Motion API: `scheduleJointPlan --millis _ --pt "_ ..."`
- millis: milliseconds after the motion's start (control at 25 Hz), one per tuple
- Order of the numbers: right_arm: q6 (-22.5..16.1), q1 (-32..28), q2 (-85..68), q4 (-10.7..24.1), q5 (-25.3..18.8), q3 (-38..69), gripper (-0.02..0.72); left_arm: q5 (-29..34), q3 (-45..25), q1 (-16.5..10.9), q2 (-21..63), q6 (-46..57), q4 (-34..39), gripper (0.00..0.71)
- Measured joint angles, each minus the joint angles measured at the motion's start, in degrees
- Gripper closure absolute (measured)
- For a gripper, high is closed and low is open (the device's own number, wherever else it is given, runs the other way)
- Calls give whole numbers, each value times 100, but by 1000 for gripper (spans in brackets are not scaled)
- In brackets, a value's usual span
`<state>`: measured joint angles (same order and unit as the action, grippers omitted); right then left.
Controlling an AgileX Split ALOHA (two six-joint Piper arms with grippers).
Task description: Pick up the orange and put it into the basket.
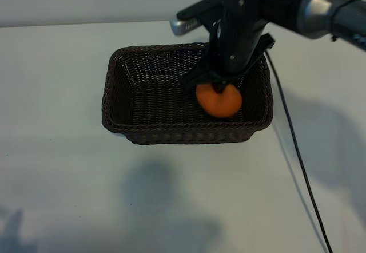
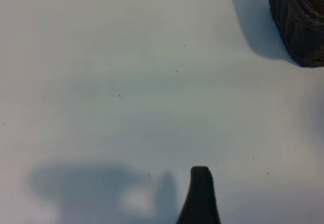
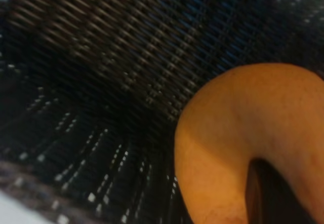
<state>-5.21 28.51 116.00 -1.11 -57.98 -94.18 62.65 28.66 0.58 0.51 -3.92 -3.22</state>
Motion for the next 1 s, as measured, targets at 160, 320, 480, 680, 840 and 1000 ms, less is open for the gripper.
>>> scheduleJointPlan --millis 160,320,480,680,840,1000 --pt "11 0 318 0 160 0 619 0 0 0 0 0 0 117" --pt "16 0 531 0 209 0 619 0 0 0 0 0 0 117" --pt "16 0 538 0 239 -11 601 0 0 0 0 0 0 117" --pt "-1 0 538 0 233 -11 386 0 0 0 0 0 0 118" --pt "-1 0 487 -7 110 -11 131 0 0 0 0 0 0 118" --pt "-1 0 231 -12 18 -17 15 0 0 0 0 0 0 118"
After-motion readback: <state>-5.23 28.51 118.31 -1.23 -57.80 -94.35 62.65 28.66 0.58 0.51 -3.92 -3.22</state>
